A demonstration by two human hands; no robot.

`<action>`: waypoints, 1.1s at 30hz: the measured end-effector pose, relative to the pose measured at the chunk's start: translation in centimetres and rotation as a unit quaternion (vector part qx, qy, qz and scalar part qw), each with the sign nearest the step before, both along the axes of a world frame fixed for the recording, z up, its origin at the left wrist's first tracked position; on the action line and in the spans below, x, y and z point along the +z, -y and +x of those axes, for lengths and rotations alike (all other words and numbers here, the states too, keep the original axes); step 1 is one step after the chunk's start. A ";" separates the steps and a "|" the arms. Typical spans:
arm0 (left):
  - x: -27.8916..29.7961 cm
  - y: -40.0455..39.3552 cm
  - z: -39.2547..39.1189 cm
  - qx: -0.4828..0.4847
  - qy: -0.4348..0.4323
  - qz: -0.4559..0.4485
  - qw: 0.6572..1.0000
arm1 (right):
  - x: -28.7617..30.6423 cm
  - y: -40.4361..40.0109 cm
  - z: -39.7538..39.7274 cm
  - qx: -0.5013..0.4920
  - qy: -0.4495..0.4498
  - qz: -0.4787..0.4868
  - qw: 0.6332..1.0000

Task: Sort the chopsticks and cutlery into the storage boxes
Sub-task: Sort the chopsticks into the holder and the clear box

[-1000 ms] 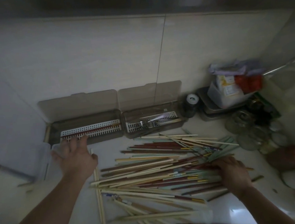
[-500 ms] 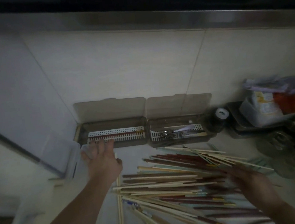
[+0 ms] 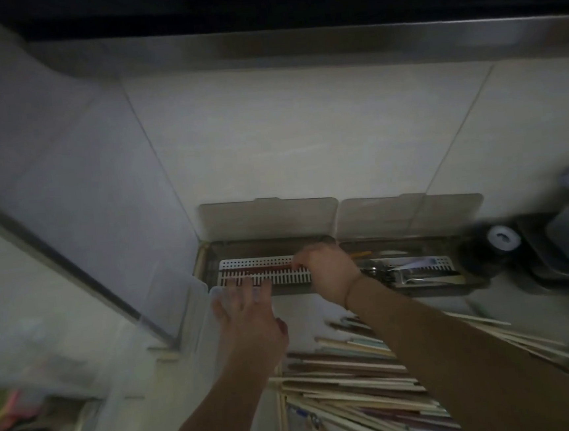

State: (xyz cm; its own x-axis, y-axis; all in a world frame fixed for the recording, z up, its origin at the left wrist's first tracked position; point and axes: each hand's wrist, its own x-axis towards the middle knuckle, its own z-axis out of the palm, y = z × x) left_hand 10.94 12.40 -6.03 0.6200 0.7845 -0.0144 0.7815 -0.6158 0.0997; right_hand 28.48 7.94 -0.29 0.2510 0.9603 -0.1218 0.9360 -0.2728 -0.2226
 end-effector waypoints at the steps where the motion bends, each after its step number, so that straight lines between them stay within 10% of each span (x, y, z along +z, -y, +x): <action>1: 0.0 0.0 0.0 -0.001 0.001 -0.005 1.000 | -0.5 -1.1 -0.3 0.018 -0.005 -0.022 1.000; 10: 0.6 0.2 0.3 -0.003 0.001 -0.018 1.000 | -3.6 -2.7 -0.9 0.006 -0.120 -0.038 0.992; 19: 0.8 0.3 0.4 -0.008 0.011 -0.015 1.000 | -2.5 10.8 2.2 -0.109 -0.087 0.346 0.928; 27: -0.6 0.2 0.7 0.006 0.011 -0.014 1.000 | -6.3 34.8 3.7 -0.460 0.077 0.279 0.839; 33: -1.0 0.0 0.7 0.013 0.007 0.010 1.000 | -7.5 40.2 1.5 -0.447 0.099 0.147 0.877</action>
